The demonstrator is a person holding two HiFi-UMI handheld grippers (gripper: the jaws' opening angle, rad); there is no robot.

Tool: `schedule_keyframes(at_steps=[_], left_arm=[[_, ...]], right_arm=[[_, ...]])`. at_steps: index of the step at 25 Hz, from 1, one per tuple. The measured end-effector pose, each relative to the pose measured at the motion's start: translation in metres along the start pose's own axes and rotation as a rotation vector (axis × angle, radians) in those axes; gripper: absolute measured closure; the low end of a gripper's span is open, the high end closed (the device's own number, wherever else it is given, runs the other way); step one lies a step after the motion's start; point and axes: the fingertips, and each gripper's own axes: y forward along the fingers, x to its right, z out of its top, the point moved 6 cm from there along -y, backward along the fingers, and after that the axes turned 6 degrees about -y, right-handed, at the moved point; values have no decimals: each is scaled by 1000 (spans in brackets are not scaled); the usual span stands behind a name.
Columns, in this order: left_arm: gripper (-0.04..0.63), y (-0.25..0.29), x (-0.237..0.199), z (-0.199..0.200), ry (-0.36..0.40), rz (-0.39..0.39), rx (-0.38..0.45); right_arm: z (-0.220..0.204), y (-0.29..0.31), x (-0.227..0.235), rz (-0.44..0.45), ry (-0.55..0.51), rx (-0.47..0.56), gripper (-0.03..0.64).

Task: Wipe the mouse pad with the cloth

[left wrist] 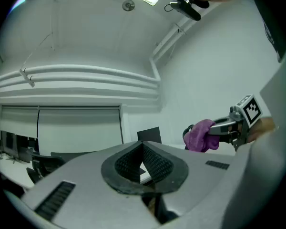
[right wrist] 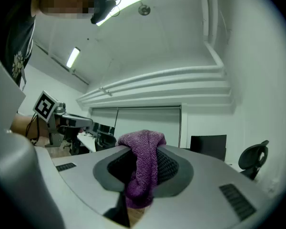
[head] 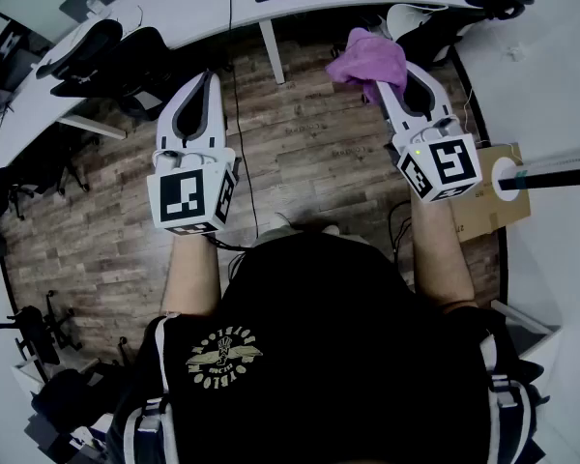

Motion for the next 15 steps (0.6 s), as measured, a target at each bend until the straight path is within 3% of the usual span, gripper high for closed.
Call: schedule_keyframes(at_steps=[8,15], left_arm=[[592,-26,28,-10,20,44,-34],[593,-19,16,-26,17,52,-54]], right_arm=[[-9,-43,8,17,38,-6,528],[-22,-27,10,23,55,-31,528]])
